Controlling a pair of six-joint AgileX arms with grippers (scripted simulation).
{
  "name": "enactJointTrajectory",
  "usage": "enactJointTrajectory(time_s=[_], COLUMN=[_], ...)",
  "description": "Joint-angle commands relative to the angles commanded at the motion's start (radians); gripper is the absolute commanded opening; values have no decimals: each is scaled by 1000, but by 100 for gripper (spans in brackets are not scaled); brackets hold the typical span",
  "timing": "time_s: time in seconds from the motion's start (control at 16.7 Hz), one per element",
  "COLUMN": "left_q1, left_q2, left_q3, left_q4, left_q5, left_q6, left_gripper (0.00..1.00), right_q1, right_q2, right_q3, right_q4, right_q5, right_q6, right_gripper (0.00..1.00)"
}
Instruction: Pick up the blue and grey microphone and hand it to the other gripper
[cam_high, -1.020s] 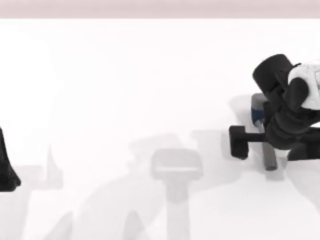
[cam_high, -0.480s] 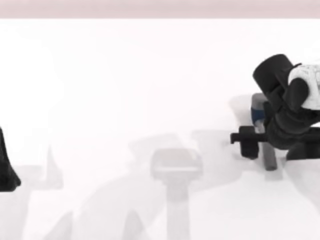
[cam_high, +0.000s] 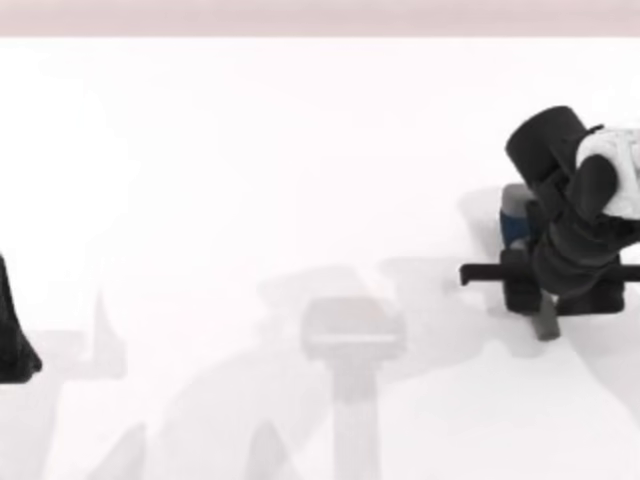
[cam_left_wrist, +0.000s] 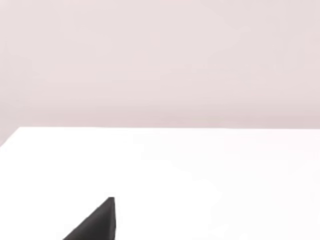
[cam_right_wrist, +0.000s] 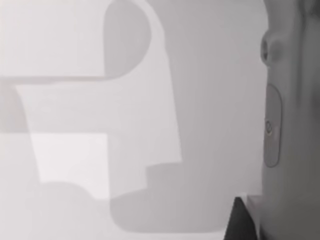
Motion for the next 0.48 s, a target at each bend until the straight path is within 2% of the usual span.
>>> enactJointTrajectory(time_s=[0.18, 0.24, 0.36, 0.48], left_q1=[0, 0, 0, 0], left_q2=[0, 0, 0, 0], left_q3=[0, 0, 0, 0], left_q4=[0, 0, 0, 0], left_q5=[0, 0, 0, 0], left_q6=[0, 0, 0, 0], left_gripper=[100, 100, 100, 100], right_q1=[0, -2, -1, 1], right_q2=[0, -45, -47, -58], right_q3=[0, 17, 15, 6], right_q4=[0, -26, -14, 40], right_q5=[0, 34, 30, 10], right_q6=[0, -20, -24, -40], right_gripper=[0, 0, 0, 0])
